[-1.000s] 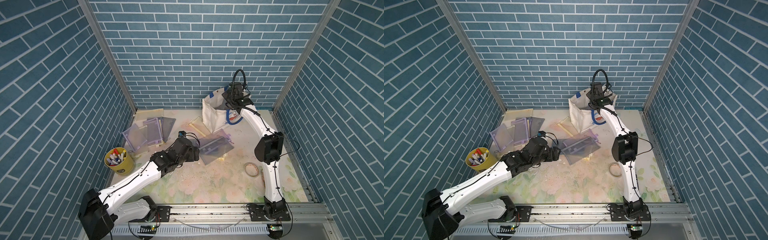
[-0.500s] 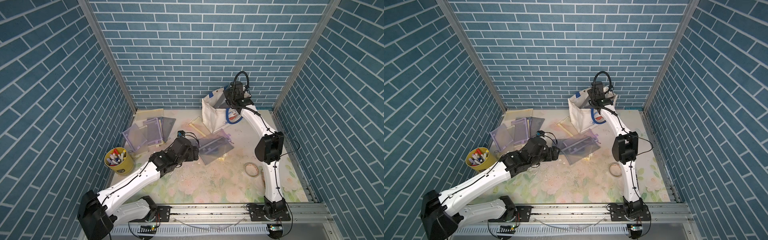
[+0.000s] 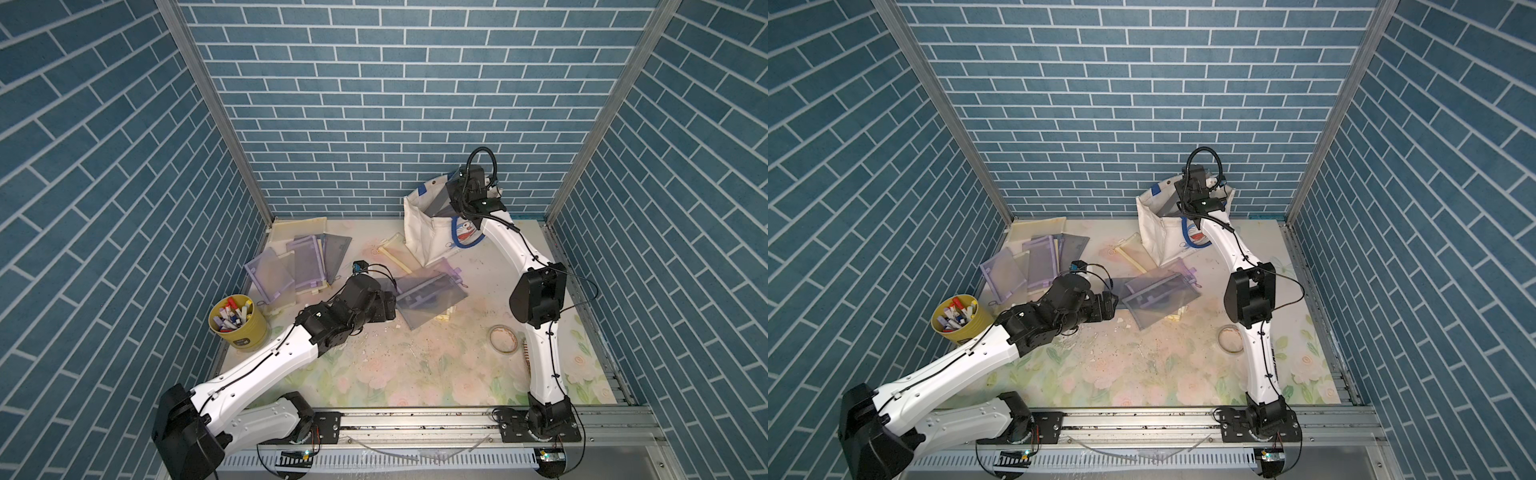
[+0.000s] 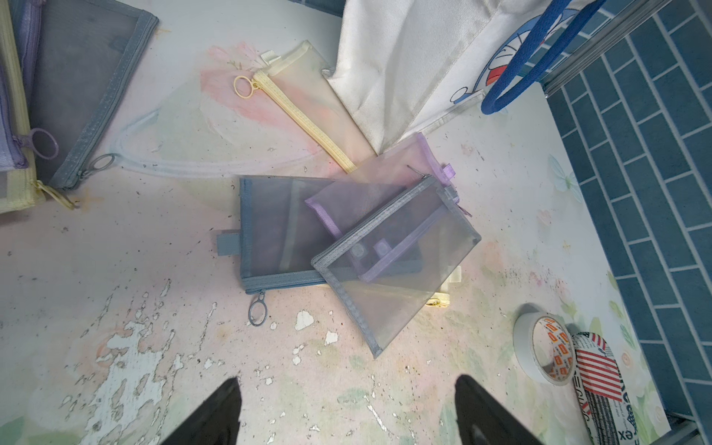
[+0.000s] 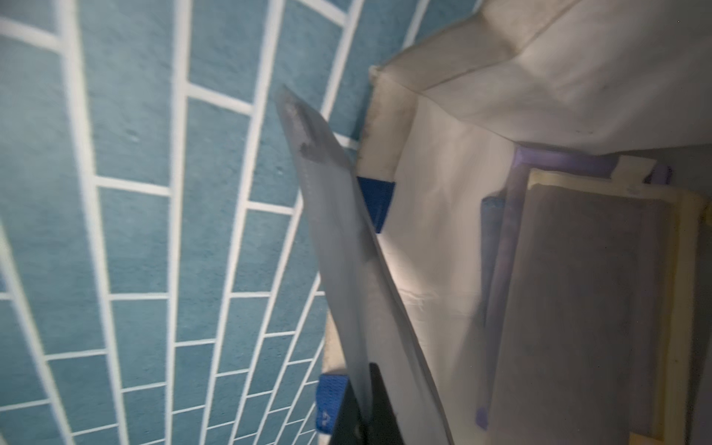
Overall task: Put the pencil pouch into the canvas bag
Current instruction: Place the pencil pouch in the canvas bag.
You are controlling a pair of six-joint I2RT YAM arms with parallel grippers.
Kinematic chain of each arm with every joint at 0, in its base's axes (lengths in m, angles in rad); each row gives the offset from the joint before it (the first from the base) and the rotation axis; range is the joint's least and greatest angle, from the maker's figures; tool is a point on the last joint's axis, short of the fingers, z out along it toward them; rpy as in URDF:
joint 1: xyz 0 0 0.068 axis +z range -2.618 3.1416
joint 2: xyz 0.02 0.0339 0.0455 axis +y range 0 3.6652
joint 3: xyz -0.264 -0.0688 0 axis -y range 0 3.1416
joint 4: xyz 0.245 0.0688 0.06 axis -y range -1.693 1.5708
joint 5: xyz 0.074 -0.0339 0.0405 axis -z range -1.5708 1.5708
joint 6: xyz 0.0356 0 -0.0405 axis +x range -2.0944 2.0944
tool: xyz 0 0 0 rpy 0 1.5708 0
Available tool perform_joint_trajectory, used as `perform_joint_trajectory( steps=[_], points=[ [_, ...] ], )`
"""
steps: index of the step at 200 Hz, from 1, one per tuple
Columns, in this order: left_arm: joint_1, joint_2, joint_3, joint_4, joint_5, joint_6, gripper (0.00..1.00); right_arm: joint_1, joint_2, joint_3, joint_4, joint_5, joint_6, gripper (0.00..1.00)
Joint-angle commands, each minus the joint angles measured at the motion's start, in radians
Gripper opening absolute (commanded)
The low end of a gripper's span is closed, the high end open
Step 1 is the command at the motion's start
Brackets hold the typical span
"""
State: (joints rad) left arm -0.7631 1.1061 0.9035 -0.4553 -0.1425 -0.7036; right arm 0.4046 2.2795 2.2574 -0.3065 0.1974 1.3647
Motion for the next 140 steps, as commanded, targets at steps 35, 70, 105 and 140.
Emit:
perform_joint_trajectory(
  steps=[35,70,105,140],
  points=[
    [0.008,0.025,0.017,0.013,-0.009,0.009,0.87,-0.009,-0.125,-0.123,-0.008,0.003,-0.009,0.38],
    [0.008,0.043,0.020,0.044,0.003,0.007,0.87,-0.013,-0.172,-0.125,-0.025,0.005,-0.074,0.68],
    [0.009,0.044,0.013,0.052,-0.002,0.012,0.87,-0.017,-0.212,-0.121,-0.043,-0.030,-0.121,0.82],
    [0.027,0.046,-0.002,0.069,0.006,0.005,0.87,-0.026,-0.270,-0.116,-0.103,-0.080,-0.228,0.84]
  ],
)
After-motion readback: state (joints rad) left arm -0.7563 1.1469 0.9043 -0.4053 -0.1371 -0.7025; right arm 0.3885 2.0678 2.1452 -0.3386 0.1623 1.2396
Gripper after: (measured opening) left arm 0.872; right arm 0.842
